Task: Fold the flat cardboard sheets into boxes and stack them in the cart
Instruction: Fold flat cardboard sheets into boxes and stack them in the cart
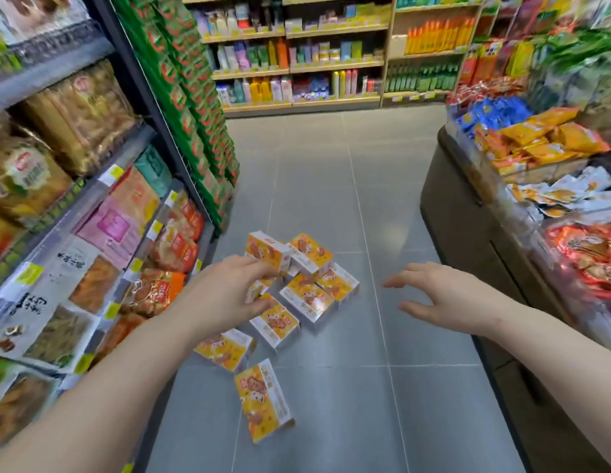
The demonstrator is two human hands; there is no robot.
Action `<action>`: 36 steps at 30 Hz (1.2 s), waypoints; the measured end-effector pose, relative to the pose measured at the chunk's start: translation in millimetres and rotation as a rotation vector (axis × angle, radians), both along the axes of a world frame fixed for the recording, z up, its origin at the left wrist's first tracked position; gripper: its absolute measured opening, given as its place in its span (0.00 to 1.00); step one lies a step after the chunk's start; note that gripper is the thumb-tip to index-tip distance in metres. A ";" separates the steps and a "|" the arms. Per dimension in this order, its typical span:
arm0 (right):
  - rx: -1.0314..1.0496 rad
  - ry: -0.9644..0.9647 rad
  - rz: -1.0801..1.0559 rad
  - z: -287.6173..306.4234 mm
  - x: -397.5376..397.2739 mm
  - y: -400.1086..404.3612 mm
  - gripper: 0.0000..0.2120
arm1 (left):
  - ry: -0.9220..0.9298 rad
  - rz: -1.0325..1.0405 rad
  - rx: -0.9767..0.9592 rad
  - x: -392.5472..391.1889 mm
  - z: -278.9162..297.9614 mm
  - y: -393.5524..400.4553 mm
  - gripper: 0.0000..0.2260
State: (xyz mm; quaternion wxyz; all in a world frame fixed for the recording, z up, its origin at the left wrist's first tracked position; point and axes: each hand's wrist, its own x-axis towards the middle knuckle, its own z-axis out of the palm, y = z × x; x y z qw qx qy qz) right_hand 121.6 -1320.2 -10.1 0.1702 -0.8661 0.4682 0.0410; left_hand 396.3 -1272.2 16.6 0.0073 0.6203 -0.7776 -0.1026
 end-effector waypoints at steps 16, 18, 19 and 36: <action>0.253 -0.088 -0.104 -55.1 -39.0 -290.9 0.18 | -0.023 0.027 0.157 -31.3 -57.5 -278.5 0.20; 0.289 -0.065 -0.080 -62.6 -41.0 -333.9 0.18 | -0.027 0.062 0.160 -32.6 -67.0 -312.8 0.20; 0.291 -0.052 -0.070 -64.9 -39.8 -345.6 0.18 | -0.016 0.073 0.142 -33.5 -70.2 -321.1 0.20; 0.463 0.023 -0.191 -173.2 42.3 -521.9 0.18 | 0.013 0.040 0.261 47.2 -179.9 -511.2 0.18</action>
